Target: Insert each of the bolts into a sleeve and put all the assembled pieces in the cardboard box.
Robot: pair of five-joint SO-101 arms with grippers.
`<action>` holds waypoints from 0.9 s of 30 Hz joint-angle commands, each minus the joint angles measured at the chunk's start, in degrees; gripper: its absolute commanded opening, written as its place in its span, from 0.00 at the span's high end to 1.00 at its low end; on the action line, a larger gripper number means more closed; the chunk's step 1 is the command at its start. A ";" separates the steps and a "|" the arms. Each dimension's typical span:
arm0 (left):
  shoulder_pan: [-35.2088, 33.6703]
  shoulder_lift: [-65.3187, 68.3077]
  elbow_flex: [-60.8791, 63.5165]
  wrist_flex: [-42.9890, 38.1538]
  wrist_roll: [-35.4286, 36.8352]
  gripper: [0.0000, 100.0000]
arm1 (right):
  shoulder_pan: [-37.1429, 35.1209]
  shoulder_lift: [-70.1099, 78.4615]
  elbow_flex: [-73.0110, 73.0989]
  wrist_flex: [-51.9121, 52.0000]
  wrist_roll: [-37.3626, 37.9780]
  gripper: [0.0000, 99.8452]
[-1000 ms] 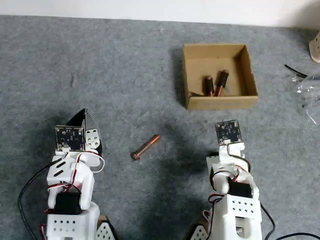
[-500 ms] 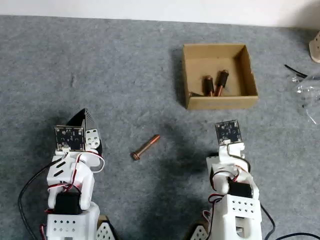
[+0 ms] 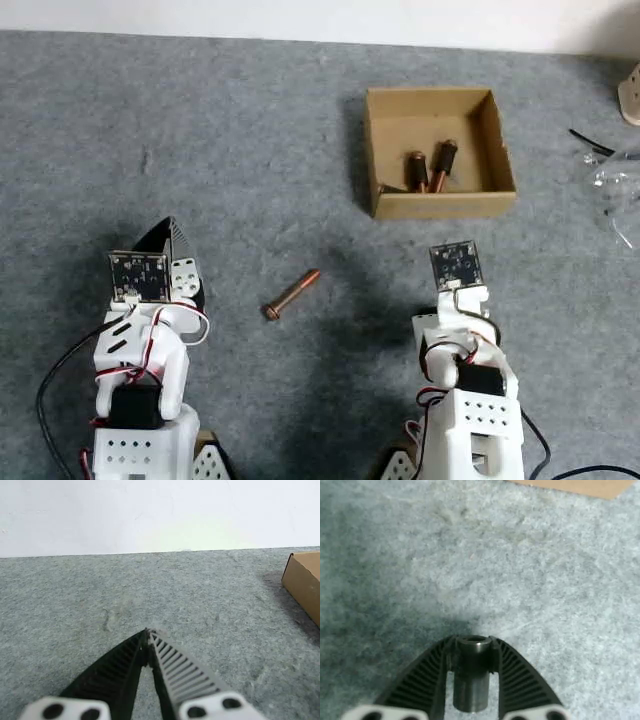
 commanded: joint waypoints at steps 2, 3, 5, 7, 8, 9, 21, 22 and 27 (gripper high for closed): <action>0.92 -0.66 1.10 -1.05 0.18 0.99 | -0.40 -0.22 -0.75 0.04 0.70 1.00; 0.92 -0.66 1.10 -1.05 0.18 0.99 | -0.40 1.36 -0.92 0.04 0.70 1.00; 0.92 -0.66 1.10 -1.05 0.18 0.99 | -0.40 6.64 -1.45 -1.98 0.79 1.00; 0.92 -0.66 1.10 -1.05 0.18 0.99 | 0.31 13.58 -4.18 -4.00 1.49 1.00; 0.92 -0.66 1.10 -1.05 0.18 0.99 | 1.01 17.27 -6.11 -4.09 1.41 1.00; 0.92 -0.57 1.10 -1.05 0.18 0.99 | 1.63 20.53 -8.13 -4.09 1.41 1.00; 0.84 -0.66 0.66 -1.23 0.18 0.99 | 2.15 37.41 -18.59 -4.18 1.32 1.00; 0.84 -0.66 -0.31 -1.14 0.18 0.99 | 2.15 37.93 -18.86 -4.18 1.32 1.00; 0.57 -0.13 -11.21 5.19 0.18 0.99 | 2.15 38.64 -18.95 -4.26 1.32 1.00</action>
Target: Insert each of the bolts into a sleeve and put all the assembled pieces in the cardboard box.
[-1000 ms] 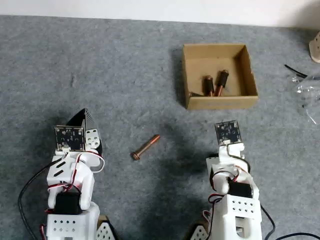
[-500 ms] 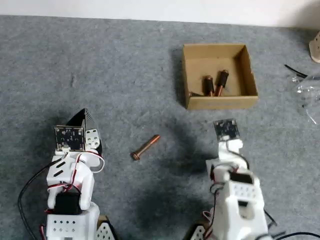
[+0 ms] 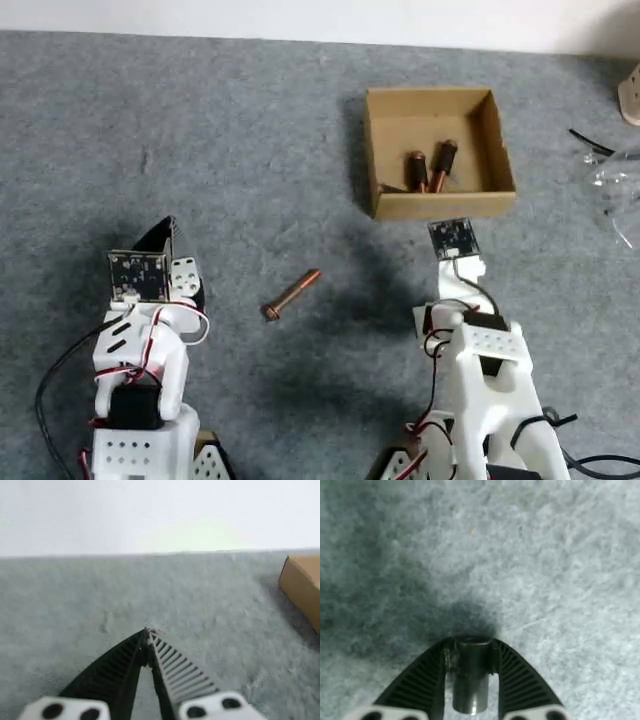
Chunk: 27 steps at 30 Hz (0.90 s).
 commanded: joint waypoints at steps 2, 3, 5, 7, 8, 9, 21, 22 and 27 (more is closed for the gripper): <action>0.66 -0.13 -10.77 7.03 0.18 0.99 | 1.10 0.66 -1.80 -1.89 0.44 1.00; 0.66 0.22 -11.74 7.74 0.18 0.99 | 1.10 0.66 -1.80 -1.89 0.44 1.00; 0.75 2.68 -12.97 7.91 -1.14 0.99 | 1.10 0.66 -1.80 -1.89 0.44 1.00; 2.59 7.60 -14.11 7.91 -4.75 0.99 | 1.10 0.75 -1.80 -1.89 0.44 1.00; 4.18 10.77 -14.64 7.91 -6.68 0.99 | 1.10 0.75 -1.80 -1.89 0.44 1.00; 6.02 14.29 -15.25 7.91 -8.18 0.99 | 1.10 0.75 -1.80 -1.89 0.44 1.00; 18.42 51.30 -25.45 7.38 -10.90 0.99 | 1.19 0.66 -1.71 -1.89 0.44 1.00; 19.12 54.02 -26.51 7.38 -12.84 0.99 | 1.19 0.66 -1.71 -1.89 0.44 1.00; 20.35 66.51 -31.60 7.47 -15.65 0.99 | 1.19 0.66 -1.71 -1.89 0.44 1.00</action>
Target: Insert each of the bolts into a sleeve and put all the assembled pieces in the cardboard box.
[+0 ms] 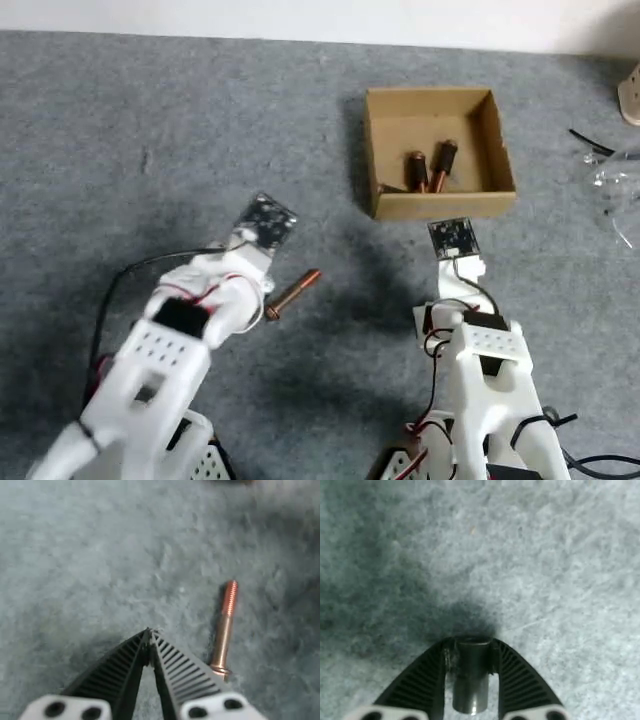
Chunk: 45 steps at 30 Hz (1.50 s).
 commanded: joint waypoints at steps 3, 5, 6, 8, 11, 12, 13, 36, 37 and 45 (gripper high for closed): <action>0.92 11.38 -8.92 3.08 -0.88 0.99 | 2.07 0.66 -1.71 -1.89 0.44 1.00; 1.01 14.46 -12.00 6.33 -0.88 0.98 | 2.07 0.66 -1.71 -1.89 0.44 1.00; 1.01 15.87 -13.32 7.65 -0.88 0.95 | 2.07 0.66 -1.71 -1.89 0.44 1.00; 1.01 18.42 -15.16 9.32 -0.97 0.89 | 2.07 0.66 -1.71 -1.89 0.44 1.00; 1.01 21.67 -17.10 10.46 -0.97 0.82 | 2.07 0.66 -1.71 -1.89 0.44 1.00; 1.01 22.64 -17.71 10.64 -0.97 0.82 | 2.07 0.66 -1.71 -1.89 0.44 1.00; 1.01 23.34 -17.98 10.64 -0.97 0.82 | 2.07 0.66 -1.71 -1.89 0.44 1.00; 0.04 25.80 -16.84 7.30 -5.89 0.82 | 2.07 0.66 -1.63 -1.89 0.44 1.00; 0.31 25.80 -16.84 7.30 -5.89 0.82 | 2.07 0.66 -1.63 -1.89 0.44 1.00; 1.19 25.80 -14.29 7.12 -5.80 0.82 | 2.07 0.66 -1.63 -1.80 0.44 1.00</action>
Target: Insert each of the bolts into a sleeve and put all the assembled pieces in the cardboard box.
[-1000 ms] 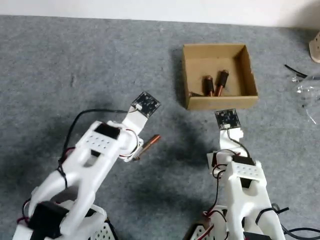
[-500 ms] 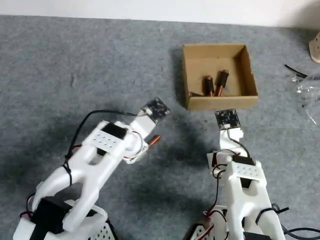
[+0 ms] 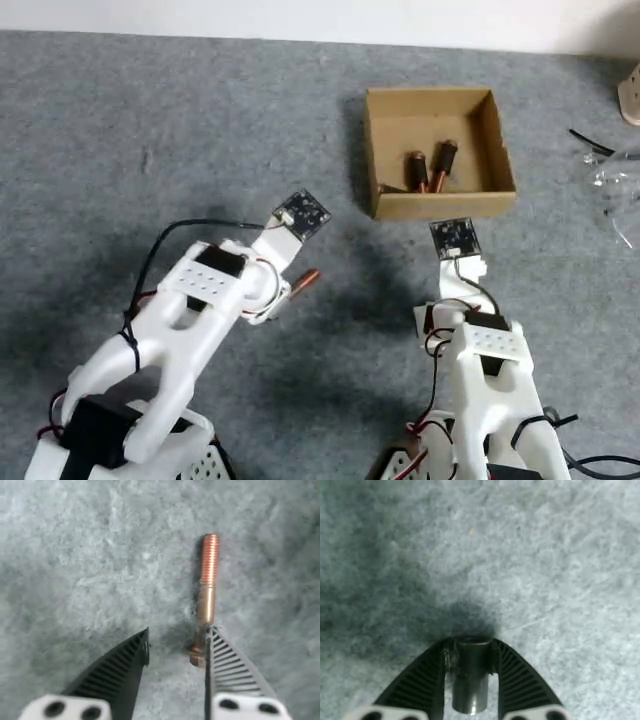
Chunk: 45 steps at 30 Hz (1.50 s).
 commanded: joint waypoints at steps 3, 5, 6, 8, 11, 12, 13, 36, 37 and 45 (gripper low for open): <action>0.66 -0.04 0.31 -0.62 -0.09 0.82 | 1.54 0.66 -1.63 -1.80 0.44 1.00; 0.75 -0.04 0.40 -0.44 -0.09 0.82 | 1.54 0.66 -1.63 -1.80 0.44 1.00; 0.75 -0.04 0.40 -0.44 -0.09 0.82 | 1.54 0.66 -1.63 -1.80 0.44 1.00; 0.75 -0.04 0.92 -0.35 -0.09 0.82 | 1.54 0.66 -1.63 -1.80 0.44 1.00; 0.75 -0.04 3.21 -0.44 -0.44 0.82 | 1.54 0.66 -1.63 -1.80 0.44 1.00; 0.66 -0.13 3.47 -0.35 -0.44 0.82 | 1.54 0.66 -1.63 -1.80 0.44 1.00; 0.66 -0.13 3.47 -0.35 -0.44 0.82 | 1.54 0.66 -1.63 -1.80 0.44 1.00; -0.04 6.90 -5.14 2.46 -15.21 0.82 | 1.54 0.66 -1.63 -1.80 0.44 1.00; -0.22 6.99 -5.41 2.37 -16.53 0.82 | 1.54 0.66 -1.63 -1.80 0.53 1.00; -0.04 7.08 -6.37 2.11 -26.81 0.82 | 1.54 0.66 -1.63 -1.80 0.70 1.00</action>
